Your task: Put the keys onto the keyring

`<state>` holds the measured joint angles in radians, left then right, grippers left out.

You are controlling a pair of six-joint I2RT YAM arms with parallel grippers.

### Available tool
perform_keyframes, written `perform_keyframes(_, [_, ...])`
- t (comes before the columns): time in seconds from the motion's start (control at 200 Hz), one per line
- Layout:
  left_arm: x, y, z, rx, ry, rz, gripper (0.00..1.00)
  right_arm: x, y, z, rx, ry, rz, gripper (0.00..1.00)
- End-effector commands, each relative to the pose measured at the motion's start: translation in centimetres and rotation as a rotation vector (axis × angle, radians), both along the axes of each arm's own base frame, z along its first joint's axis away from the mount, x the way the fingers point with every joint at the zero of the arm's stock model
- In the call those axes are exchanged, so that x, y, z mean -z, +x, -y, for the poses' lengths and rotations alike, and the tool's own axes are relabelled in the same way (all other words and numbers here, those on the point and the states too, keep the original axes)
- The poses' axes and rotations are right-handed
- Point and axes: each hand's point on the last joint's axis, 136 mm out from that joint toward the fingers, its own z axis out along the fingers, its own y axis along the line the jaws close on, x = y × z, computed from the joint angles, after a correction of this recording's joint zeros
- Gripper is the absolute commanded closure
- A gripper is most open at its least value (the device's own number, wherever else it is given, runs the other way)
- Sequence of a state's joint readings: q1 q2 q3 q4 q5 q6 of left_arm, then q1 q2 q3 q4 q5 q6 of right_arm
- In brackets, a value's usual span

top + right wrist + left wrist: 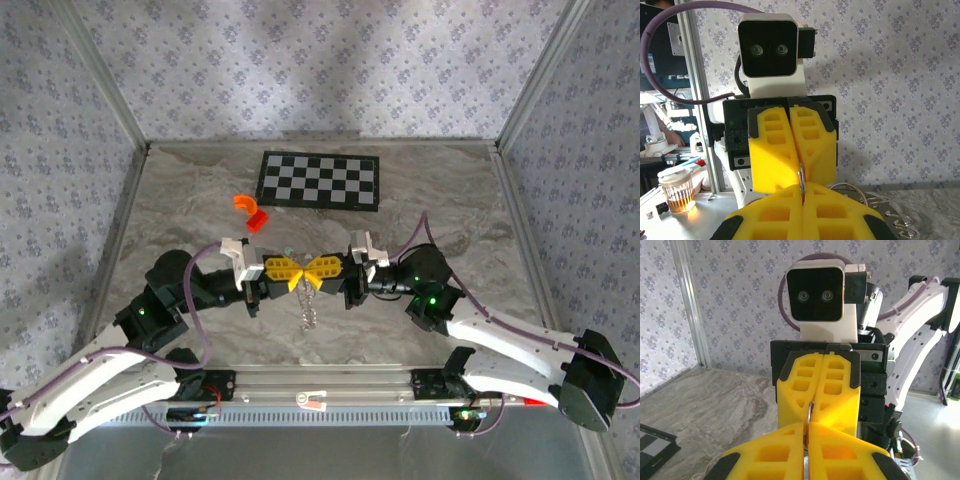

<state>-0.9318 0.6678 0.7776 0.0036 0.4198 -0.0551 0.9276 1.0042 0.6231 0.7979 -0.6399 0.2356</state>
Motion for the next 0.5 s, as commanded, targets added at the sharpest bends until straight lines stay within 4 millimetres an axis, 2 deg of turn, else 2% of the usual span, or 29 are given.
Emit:
perform_keyframes(0.0, [-1.38, -0.26, 0.21, 0.02, -0.043, 0.022, 0.95, -0.9, -1.05, 0.16, -0.027, 0.025, 0.044, 1.0])
perform_keyframes(0.245, [-1.32, -0.44, 0.35, 0.034, -0.047, 0.016, 1.0, -0.68, -1.3, 0.12, -0.029, 0.02, 0.045, 1.0])
perform_keyframes(0.495, [-1.31, -0.65, 0.11, 0.035, -0.046, 0.024, 1.0, -0.14, -1.17, -0.09, -0.018, -0.007, 0.044, 1.0])
